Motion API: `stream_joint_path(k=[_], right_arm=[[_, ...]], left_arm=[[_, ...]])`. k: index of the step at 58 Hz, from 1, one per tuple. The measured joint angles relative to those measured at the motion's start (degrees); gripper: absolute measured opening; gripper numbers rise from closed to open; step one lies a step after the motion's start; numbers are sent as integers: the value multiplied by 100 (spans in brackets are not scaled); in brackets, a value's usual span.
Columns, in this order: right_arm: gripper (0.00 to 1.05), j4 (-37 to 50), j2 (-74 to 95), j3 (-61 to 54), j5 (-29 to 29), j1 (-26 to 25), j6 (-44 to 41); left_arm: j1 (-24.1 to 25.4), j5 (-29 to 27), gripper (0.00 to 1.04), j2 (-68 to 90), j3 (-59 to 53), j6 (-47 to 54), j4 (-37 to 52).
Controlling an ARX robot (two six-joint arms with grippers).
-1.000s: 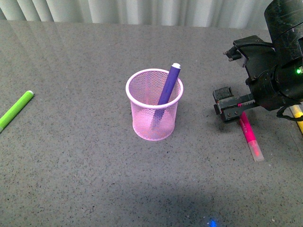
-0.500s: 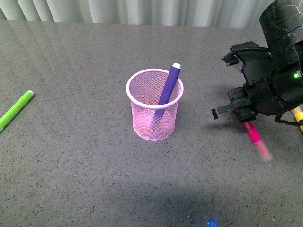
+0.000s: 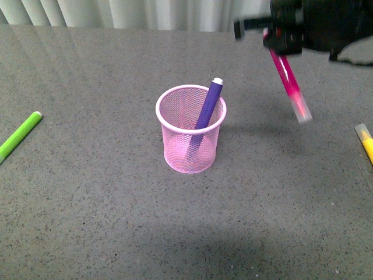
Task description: Insert purple and pink pens into pink cup
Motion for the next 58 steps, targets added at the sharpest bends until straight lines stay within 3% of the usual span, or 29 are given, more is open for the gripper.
stream_joint_path(k=[18,33,58], right_arm=[[8,520,-339,282,490,789,986],[8,1766,247,136,1049,1451,2129],[8,2782,1086,-227,1593,1475,2894]], left_arm=[[0,0,97,0,0,0,0],[0,0,97,0,0,0,0],[0,0,97,0,0,0,0]])
